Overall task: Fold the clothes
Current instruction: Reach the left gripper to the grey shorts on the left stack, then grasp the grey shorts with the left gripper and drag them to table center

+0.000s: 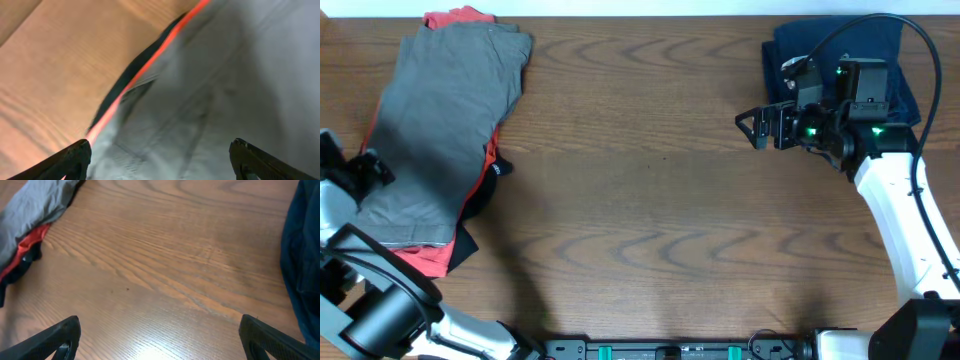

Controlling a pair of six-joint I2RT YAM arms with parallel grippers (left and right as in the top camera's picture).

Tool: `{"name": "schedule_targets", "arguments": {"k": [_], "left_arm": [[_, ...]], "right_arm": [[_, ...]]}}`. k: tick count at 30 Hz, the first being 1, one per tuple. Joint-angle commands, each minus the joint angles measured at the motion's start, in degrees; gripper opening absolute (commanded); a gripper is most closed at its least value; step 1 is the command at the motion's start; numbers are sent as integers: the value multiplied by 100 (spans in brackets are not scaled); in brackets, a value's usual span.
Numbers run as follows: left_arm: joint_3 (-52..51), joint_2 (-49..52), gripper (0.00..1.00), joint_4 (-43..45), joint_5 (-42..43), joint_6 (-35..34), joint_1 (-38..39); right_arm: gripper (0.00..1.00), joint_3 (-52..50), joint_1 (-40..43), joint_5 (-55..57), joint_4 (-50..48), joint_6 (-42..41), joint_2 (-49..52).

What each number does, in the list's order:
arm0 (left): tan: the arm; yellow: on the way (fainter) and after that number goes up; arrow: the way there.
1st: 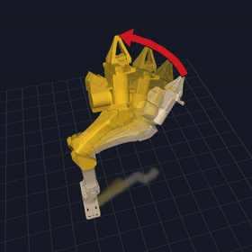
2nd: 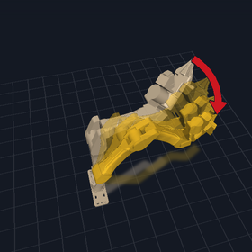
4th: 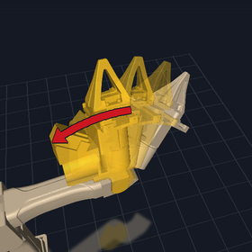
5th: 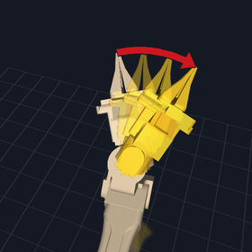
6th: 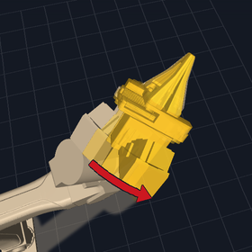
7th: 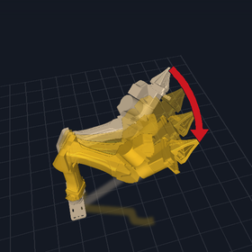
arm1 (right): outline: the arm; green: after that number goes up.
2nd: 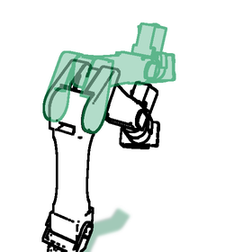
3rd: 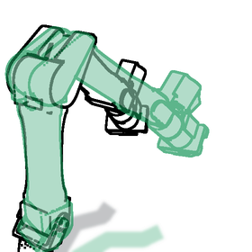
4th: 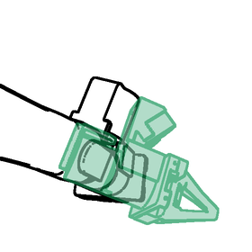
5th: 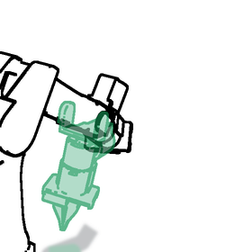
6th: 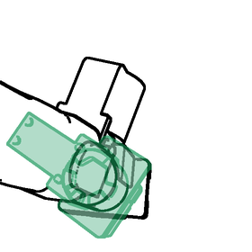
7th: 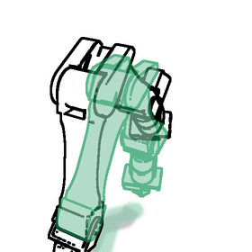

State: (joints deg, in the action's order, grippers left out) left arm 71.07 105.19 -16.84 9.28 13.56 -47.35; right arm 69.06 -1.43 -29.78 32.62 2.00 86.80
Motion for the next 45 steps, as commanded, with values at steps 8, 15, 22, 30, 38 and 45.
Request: {"name": "schedule_targets", "arguments": {"k": [8, 15, 22, 30, 38, 45], "left_arm": [[129, 553, 80, -85, 81, 144, -208], [129, 638, 58, -168, 79, 144, -210], [129, 638, 33, -168, 79, 142, -208], [129, 636, 6, -168, 81, 142, -208], [208, 81, 6, -17, 227, -365, -26], [289, -1099, 6, -286, 1386, -1261, 658]], "right_arm": [[99, 131, -127, 407, 0, 44, 52], [99, 131, -127, 407, 0, 44, 52], [99, 131, -127, 407, -4, 44, 52], [99, 131, -127, 409, -46, 44, 52], [99, 131, -127, 411, -70, 44, 52], [80, 131, -125, 409, -232, 0, 46]]}}
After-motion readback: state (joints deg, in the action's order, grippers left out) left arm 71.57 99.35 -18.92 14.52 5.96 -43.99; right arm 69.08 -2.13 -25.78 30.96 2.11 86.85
